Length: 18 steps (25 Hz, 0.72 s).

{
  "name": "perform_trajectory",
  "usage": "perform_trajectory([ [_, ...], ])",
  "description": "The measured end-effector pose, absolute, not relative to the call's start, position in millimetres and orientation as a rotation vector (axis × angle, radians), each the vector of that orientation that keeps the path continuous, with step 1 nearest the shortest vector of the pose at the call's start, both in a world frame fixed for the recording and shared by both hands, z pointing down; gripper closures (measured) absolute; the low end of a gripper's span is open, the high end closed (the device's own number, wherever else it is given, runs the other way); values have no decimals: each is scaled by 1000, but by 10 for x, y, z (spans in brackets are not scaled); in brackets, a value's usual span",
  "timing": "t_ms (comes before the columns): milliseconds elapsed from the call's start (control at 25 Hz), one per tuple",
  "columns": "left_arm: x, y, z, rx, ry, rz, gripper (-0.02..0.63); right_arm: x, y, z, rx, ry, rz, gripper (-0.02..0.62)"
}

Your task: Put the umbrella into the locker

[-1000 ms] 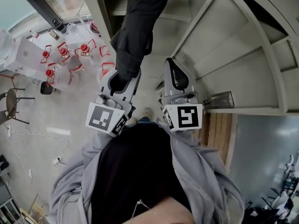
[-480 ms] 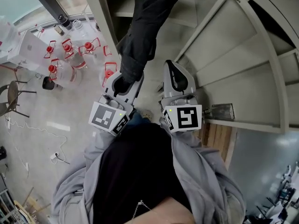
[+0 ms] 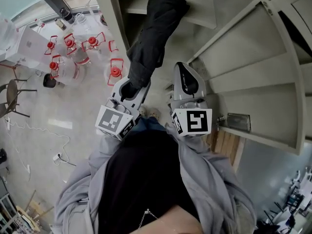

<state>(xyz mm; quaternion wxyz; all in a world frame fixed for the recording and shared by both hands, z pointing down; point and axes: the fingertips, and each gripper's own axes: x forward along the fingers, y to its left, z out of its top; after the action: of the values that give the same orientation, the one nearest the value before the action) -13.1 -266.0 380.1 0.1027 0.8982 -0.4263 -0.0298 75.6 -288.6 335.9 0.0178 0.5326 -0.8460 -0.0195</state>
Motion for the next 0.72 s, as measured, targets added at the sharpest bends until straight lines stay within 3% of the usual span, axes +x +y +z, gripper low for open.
perform_trajectory([
  [720, -233, -2559, 4348, 2592, -1240, 76, 503, 574, -2972, 3752, 1598, -2593, 42, 592],
])
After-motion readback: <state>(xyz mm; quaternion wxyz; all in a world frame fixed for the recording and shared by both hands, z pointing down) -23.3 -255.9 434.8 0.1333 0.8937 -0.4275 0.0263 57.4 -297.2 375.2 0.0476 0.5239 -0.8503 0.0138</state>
